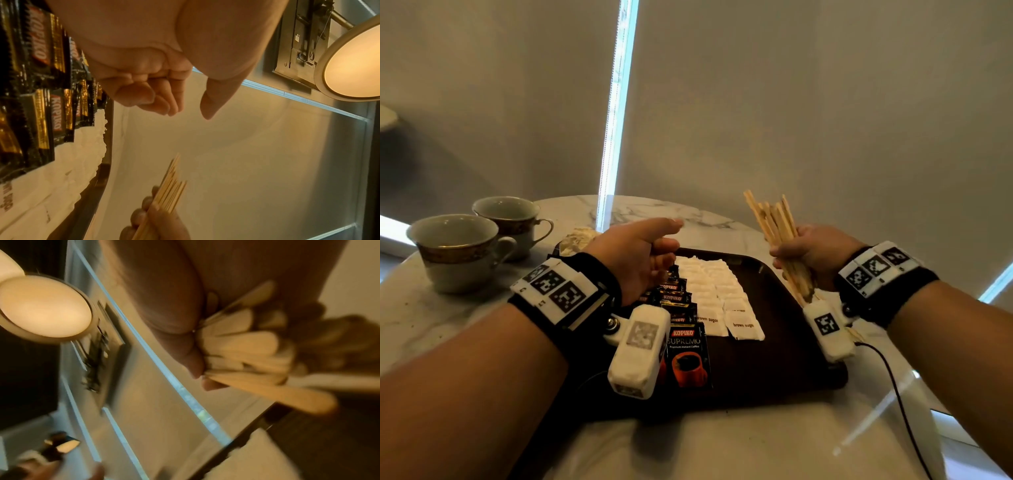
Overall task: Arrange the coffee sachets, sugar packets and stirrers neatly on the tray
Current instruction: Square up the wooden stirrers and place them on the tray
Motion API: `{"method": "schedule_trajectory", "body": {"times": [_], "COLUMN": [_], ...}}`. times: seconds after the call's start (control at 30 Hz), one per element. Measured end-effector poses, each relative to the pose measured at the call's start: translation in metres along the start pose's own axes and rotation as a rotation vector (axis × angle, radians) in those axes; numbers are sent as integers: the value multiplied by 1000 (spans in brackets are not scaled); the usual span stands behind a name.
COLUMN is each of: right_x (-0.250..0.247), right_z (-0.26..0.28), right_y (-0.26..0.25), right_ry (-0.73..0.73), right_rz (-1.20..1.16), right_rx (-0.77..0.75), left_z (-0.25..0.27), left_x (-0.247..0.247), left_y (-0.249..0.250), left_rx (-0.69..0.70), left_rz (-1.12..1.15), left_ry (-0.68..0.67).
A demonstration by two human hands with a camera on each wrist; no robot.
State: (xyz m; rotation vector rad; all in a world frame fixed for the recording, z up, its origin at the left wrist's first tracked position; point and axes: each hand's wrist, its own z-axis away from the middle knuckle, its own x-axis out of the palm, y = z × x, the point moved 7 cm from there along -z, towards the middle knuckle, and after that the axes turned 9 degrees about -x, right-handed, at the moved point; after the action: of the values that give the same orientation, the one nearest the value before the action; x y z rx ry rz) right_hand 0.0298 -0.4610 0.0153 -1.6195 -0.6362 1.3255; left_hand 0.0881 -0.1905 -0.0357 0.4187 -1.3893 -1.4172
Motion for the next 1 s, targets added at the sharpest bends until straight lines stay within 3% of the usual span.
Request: {"method": "schedule_trajectory", "body": {"times": [0.07, 0.2, 0.3, 0.5, 0.73, 1.0], "right_x": [45, 118, 143, 153, 150, 149], "right_z": [20, 62, 75, 65, 65, 73], "right_y": [-23, -58, -65, -60, -37, -24], "right_ry": [-196, -551, -698, -655, -582, -574], "right_rz": [-206, -386, -458, -507, -485, -509], "right_rx": [-33, -143, -170, -170, -171, -224], "left_z": [3, 18, 30, 25, 26, 25], "left_x": [7, 26, 40, 29, 22, 34], "left_y": [1, 1, 0, 9, 13, 8], "left_rx": [5, 47, 116, 236, 280, 313], "left_rz": [-24, -153, -122, -129, 94, 90], "left_ry": [-70, -254, -366, -189, -48, -174]}}
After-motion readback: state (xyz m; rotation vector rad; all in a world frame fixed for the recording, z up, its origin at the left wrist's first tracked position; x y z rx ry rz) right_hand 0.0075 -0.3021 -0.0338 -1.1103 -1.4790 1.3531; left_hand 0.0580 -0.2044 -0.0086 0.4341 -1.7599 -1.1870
